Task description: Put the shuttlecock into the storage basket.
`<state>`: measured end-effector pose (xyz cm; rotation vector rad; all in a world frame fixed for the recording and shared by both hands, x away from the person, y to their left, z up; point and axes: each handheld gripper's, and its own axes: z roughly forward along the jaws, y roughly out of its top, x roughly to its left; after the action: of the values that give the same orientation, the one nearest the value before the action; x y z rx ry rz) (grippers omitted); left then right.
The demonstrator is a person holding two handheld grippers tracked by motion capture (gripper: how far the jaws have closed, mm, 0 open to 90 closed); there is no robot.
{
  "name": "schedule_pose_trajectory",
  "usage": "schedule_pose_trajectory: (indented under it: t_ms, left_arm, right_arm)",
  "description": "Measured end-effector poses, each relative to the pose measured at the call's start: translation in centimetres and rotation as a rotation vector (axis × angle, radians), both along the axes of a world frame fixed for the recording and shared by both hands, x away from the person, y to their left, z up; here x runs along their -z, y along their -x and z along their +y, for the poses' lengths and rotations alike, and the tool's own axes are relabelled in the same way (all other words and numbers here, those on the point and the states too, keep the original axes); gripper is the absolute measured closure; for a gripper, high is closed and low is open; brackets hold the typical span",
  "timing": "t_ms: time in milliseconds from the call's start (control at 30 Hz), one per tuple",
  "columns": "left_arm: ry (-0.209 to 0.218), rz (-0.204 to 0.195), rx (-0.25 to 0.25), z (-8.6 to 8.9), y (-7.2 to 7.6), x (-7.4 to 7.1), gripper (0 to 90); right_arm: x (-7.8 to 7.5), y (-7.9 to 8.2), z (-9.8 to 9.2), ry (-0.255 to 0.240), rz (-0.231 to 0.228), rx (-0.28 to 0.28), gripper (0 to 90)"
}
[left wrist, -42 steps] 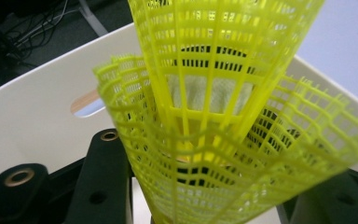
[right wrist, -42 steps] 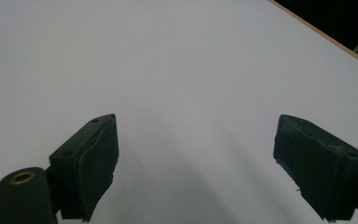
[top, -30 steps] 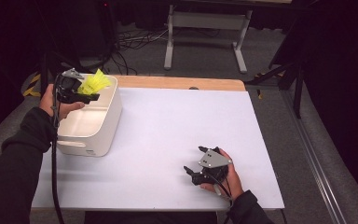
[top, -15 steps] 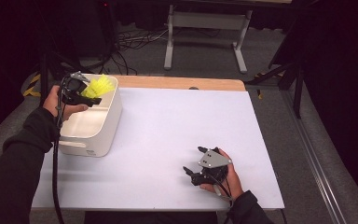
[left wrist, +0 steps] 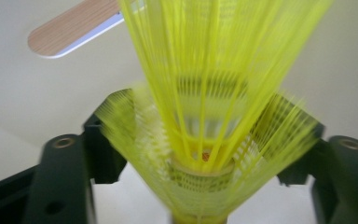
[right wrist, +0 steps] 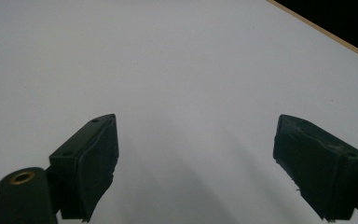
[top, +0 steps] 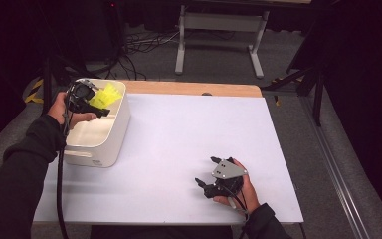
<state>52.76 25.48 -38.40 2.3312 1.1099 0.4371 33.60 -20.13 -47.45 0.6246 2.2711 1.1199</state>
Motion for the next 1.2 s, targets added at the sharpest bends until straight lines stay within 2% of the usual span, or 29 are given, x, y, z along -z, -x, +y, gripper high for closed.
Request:
schedule_pose_trajectory:
  t_ms: [33, 67, 200, 533, 633, 867, 900, 933, 967, 1100, 1167, 1200]
  left_arm:
    - [-0.011, 0.006, 0.0, -0.1, 0.0, 0.1, 27.8]
    - [-0.021, 0.007, -0.005, -0.2, 0.0, 0.1, 22.7]
    - [-0.009, -0.016, 0.008, -0.3, 0.2, -0.1, 14.7]
    - [0.022, -0.084, 0.039, -0.3, 0.9, -1.0, 11.0]
    - [0.024, -0.129, 0.053, -0.4, 1.3, -1.6, 10.3]
    - [0.072, -0.202, 0.071, -0.4, 2.5, -2.8, 10.4]
    - [0.068, -0.227, 0.069, -0.4, 2.7, -3.0, 10.4]
    - [0.068, -0.227, 0.069, -0.4, 2.7, -3.0, 10.6]
    - [0.082, -0.27, 0.073, -0.4, 3.3, -3.3, 11.3]
    - [0.105, -0.311, 0.081, -0.6, 4.5, -4.0, 11.2]
    - [0.097, -0.323, 0.087, -0.6, 4.8, -4.1, 11.1]
    - [0.105, -0.343, 0.088, -0.6, 5.3, -4.4, 11.2]
  right_arm:
    - [0.0, 0.0, 0.0, 0.001, 0.001, 0.001, 14.9]
    - [0.0, -0.1, 0.0, 0.0, 0.003, 0.001, 14.9]
    - [0.0, -0.1, 0.0, -0.001, 0.004, 0.001, 14.8]
    - [-0.1, -0.1, -0.1, -0.004, 0.0, 0.004, 14.8]
    - [-0.1, -0.1, -0.1, -0.004, -0.005, 0.005, 14.8]
    - [-0.3, 0.1, -0.2, -0.003, -0.017, 0.005, 14.7]
    - [-0.4, 0.1, -0.3, -0.002, -0.019, 0.005, 14.7]
    - [-0.4, 0.1, -0.3, -0.002, -0.019, 0.005, 14.7]
    - [-0.4, 0.2, -0.3, -0.002, -0.023, 0.006, 14.7]
    - [-0.5, 0.2, -0.4, -0.003, -0.026, 0.01, 14.7]
    - [-0.5, 0.3, -0.3, -0.003, -0.028, 0.01, 14.7]
    - [-0.6, 0.3, -0.3, -0.002, -0.029, 0.009, 14.7]
